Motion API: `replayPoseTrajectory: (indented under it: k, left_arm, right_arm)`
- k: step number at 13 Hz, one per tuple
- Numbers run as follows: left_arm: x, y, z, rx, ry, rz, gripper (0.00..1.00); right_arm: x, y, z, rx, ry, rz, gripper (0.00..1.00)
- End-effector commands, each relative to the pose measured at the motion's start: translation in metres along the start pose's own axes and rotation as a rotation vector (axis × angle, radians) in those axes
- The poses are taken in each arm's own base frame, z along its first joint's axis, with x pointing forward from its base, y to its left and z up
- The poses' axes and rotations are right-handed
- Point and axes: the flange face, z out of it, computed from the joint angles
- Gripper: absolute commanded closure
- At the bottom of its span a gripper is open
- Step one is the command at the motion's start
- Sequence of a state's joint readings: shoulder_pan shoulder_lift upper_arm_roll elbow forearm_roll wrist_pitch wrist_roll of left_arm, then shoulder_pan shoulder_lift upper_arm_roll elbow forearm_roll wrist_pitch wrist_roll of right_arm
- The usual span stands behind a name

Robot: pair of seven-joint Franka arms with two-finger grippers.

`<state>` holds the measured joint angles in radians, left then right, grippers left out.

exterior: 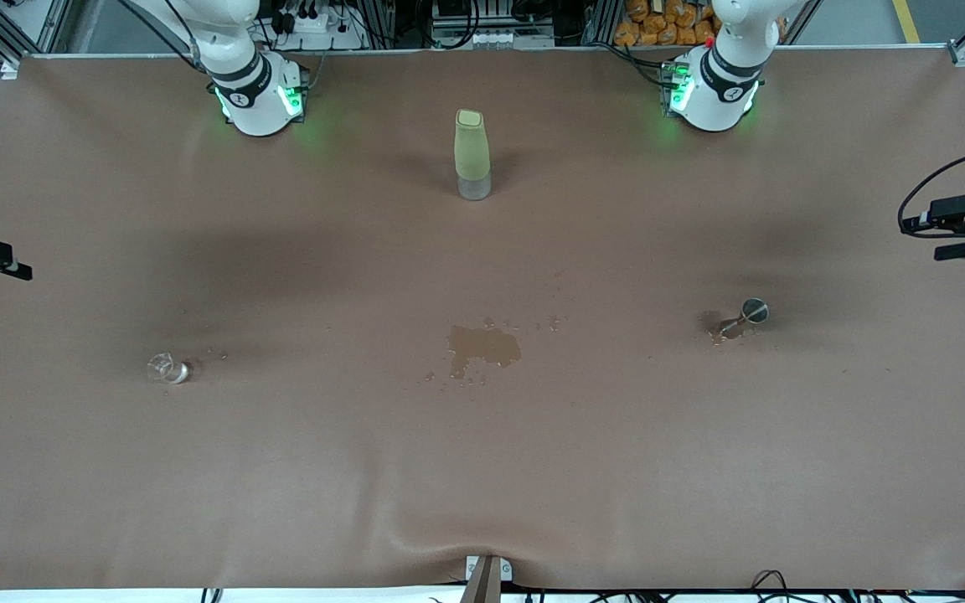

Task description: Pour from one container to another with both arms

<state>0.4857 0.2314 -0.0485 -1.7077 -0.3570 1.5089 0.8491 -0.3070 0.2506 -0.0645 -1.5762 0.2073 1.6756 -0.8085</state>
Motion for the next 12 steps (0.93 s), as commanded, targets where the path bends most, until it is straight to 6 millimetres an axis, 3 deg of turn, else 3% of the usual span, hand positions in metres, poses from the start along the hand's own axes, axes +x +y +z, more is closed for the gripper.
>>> replayPoseTrajectory:
  k: [1,3,4,6,9,12]
  left_arm:
    - [-0.024,-0.064,0.040,-0.135,0.045,0.087,0.00]
    - [-0.043,-0.115,0.078,-0.246,0.126,0.251,0.00]
    - [-0.044,-0.128,0.091,-0.264,0.142,0.357,0.00]
    - [-0.045,-0.139,0.108,-0.293,0.173,0.465,0.00]
    - [-0.037,-0.163,0.174,-0.410,0.311,0.699,0.00]
    - [-0.015,-0.155,0.211,-0.457,0.394,0.908,0.00]
  right_arm:
    - [-0.010,0.039,0.039,0.109,0.029,-0.140,0.00]
    - [-0.018,0.066,0.079,0.175,0.037,-0.227,0.00]
    - [-0.025,0.081,0.100,0.217,0.053,-0.268,0.00]
    - [-0.043,0.109,0.144,0.289,0.088,-0.349,0.00]
    - [-0.051,0.131,0.187,0.319,0.202,-0.565,0.00]
    - [-0.050,0.140,0.223,0.327,0.325,-0.741,0.00]
